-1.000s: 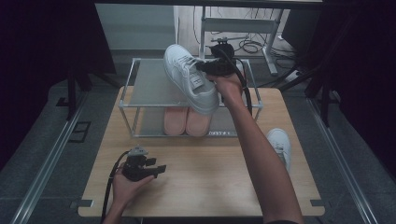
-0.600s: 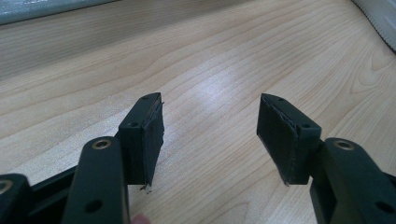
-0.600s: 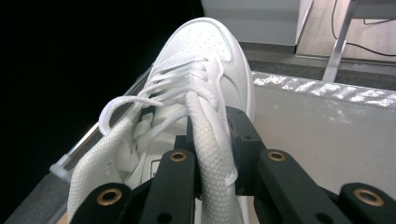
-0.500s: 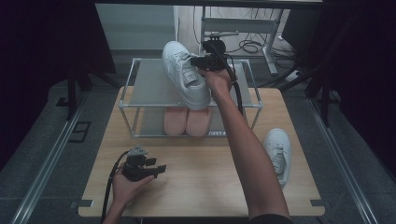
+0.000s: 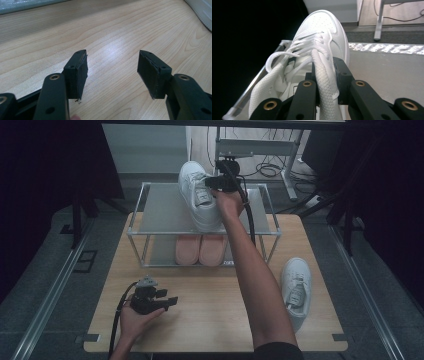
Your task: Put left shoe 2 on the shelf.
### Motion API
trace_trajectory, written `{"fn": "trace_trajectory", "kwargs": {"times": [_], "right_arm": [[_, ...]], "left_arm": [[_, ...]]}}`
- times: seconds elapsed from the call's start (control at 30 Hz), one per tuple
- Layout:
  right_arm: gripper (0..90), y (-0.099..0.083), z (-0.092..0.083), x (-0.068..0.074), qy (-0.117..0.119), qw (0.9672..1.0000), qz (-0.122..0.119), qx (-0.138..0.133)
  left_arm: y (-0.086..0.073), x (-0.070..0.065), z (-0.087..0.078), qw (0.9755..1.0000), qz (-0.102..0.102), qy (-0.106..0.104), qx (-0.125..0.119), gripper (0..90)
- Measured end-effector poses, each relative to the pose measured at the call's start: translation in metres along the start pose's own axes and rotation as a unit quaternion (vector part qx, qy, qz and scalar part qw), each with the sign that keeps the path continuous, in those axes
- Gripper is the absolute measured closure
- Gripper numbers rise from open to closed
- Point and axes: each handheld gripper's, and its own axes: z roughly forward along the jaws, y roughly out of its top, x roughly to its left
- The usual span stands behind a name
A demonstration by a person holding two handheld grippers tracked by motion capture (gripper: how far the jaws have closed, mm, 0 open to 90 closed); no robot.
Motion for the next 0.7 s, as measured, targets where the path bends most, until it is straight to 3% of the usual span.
{"fn": "trace_trajectory", "kwargs": {"times": [0.2, 0.37, 0.53, 0.63, 0.7], "right_arm": [[81.0, -0.002, 0.013, -0.004, -0.013, 0.9998, 0.017, 0.003], [80.8, -0.002, 0.027, -0.008, -0.018, 0.9987, 0.049, 0.001], [79.8, -0.006, 0.041, -0.01, -0.019, 0.9984, 0.053, 0.01], [71.3, -0.012, 0.051, -0.012, -0.009, 0.9986, 0.046, 0.026], [66.8, -0.014, 0.05, -0.014, 0.002, 0.9986, 0.052, 0.012]], "left_arm": [[0.0, -0.002, 0.002, 1.0, 0.001, -0.003, 0.005, 41.7], [0.0, -0.001, 0.001, 1.0, 0.0, -0.001, 0.004, 41.7], [-0.001, 0.001, 0.002, 1.0, 0.0, 0.002, 0.006, 41.7], [-0.001, 0.0, 0.004, 0.9999, 0.002, 0.001, 0.01, 41.7], [-0.001, 0.0, 0.005, 0.9999, 0.003, 0.001, 0.011, 41.6]]}}
